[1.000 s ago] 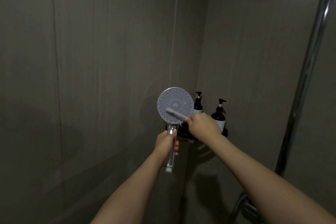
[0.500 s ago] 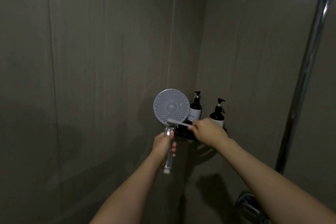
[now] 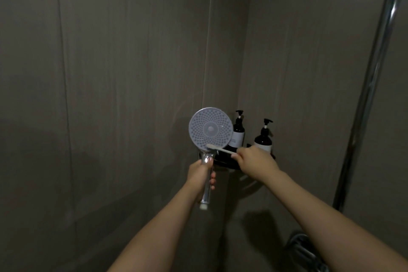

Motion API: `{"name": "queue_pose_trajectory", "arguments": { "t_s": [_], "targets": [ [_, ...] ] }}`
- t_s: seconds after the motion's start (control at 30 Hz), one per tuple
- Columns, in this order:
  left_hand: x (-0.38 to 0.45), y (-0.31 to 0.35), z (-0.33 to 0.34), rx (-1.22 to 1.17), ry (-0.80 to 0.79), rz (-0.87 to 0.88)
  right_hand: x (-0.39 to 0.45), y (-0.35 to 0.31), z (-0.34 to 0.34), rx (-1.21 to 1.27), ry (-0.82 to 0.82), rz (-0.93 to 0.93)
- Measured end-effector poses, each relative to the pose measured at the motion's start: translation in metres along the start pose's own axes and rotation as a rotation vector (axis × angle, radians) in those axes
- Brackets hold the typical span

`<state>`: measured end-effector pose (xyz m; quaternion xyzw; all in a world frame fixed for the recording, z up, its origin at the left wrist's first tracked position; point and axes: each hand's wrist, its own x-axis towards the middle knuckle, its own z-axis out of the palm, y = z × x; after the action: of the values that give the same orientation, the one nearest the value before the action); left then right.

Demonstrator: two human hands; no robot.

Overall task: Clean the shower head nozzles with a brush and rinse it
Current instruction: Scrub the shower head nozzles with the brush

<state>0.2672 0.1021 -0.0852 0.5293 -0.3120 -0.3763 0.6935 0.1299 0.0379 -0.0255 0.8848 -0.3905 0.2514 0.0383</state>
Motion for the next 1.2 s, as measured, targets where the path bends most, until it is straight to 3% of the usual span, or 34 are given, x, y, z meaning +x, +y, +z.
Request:
{"name": "queue_pose_trajectory", "arguments": {
  "t_s": [0.1, 0.27, 0.43, 0.53, 0.67, 0.8, 0.93, 1.07, 1.2],
  "targets": [
    [-0.001, 0.002, 0.000, 0.004, -0.008, 0.009, -0.001, 0.004, -0.008, -0.009, 0.125, 0.084],
    [-0.002, -0.002, 0.006, 0.017, -0.004, 0.009, -0.005, -0.039, 0.005, -0.111, 0.015, -0.098],
    [-0.002, 0.001, 0.013, 0.054, -0.015, 0.014, 0.010, -0.033, -0.006, 0.061, 0.179, 0.110],
    [-0.001, 0.004, 0.011, 0.065, -0.011, 0.022, 0.011, -0.040, -0.008, 0.054, 0.141, 0.037],
    [0.000, 0.002, 0.004, 0.091, -0.017, 0.011, 0.016, -0.028, -0.016, 0.135, 0.187, 0.184],
    [0.000, -0.001, 0.004, 0.081, -0.006, 0.016, 0.014, -0.037, -0.008, 0.108, 0.117, 0.089],
    [0.000, -0.003, 0.005, 0.127, -0.011, 0.004, 0.022, -0.025, -0.019, 0.143, 0.162, 0.202],
    [0.000, -0.003, 0.006, 0.129, -0.006, 0.019, 0.019, -0.041, -0.016, 0.158, 0.045, 0.109],
    [0.000, 0.000, 0.007, 0.183, -0.024, 0.032, 0.022, -0.035, -0.020, 0.193, 0.132, 0.182]
  ]
}}
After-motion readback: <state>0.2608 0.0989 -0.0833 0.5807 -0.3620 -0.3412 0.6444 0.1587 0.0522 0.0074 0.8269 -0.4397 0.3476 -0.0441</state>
